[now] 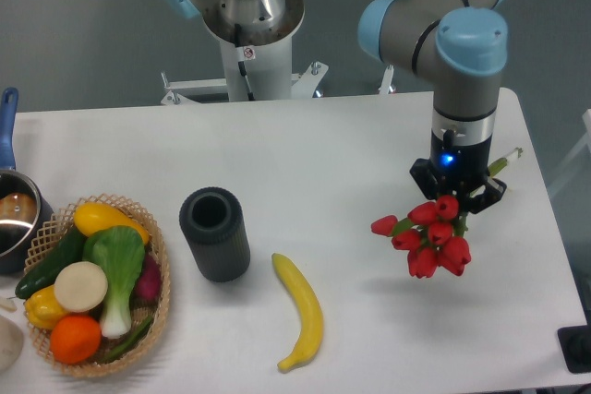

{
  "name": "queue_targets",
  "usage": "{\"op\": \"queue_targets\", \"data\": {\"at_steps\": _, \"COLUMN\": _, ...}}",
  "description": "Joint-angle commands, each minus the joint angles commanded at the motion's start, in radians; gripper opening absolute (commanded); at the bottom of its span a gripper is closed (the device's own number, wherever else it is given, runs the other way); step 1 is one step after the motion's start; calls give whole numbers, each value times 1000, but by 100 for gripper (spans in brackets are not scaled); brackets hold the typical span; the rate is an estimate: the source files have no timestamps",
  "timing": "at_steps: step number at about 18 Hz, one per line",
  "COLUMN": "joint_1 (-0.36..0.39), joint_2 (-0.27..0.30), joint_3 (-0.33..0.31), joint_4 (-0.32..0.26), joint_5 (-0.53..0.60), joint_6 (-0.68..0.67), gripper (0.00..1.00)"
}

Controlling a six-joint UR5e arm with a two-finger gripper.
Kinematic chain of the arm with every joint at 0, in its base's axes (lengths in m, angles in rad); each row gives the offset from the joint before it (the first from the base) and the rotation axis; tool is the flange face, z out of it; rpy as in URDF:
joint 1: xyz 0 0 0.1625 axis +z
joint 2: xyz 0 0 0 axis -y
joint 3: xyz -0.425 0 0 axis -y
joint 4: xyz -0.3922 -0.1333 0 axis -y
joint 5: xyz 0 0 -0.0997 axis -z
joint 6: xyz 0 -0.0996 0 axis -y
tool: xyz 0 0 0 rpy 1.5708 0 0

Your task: Place the flowers on the table

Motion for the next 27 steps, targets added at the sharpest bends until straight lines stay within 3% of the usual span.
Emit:
{"op": "queue_targets", "data": {"at_steps": 8, "joint_1": -75, "joint_2": -61, "joint_3": -46, "joint_4": 11, "joint_5": 69, "joint_6": -5, "gripper": 7}}
{"op": "queue_targets", "data": {"at_steps": 10, "joint_1": -89, "joint_2": -77, "joint_3": -61, "joint_4": 15, "joint_5": 84, "joint_6": -5, "gripper": 12}}
{"op": "queue_targets", "data": {"at_steps": 12, "joint_1": -94, "joint_2": -101, "joint_3": -67, "joint_4": 18, "joint_5": 84, "joint_6": 2, "gripper": 30}}
{"op": "queue_targets", "data": {"at_steps": 13, "joint_1": -97, "joint_2": -112, "joint_3": -68, "joint_4": 28, "joint_5": 84, "joint_6": 2, "gripper": 47}}
{"op": "queue_targets", "data": {"at_steps": 14, "joint_1": -98, "joint_2": -115, "joint_3": -71, "joint_4": 35, "joint_5": 86, "joint_6": -2, "gripper": 94}}
{"op": "queue_targets", "data": {"at_steps": 15, "joint_1": -98, "joint_2": -115, "joint_3": -77, "joint_4": 43, "joint_5": 84, "joint_6": -5, "gripper": 100}}
{"op": "queue_targets", "data": {"at_steps": 20, "joint_1": -86, "joint_2": -106, "joint_3": -97, "joint_4": 49, "joint_5": 89, "joint_6": -11, "gripper": 100}}
{"op": "queue_targets", "data": {"at_steps": 27, "joint_1": 0, "joint_2": -52, "joint_3": -91, "joint_4": 67, "joint_5": 72, "joint_6": -2, "gripper": 100}}
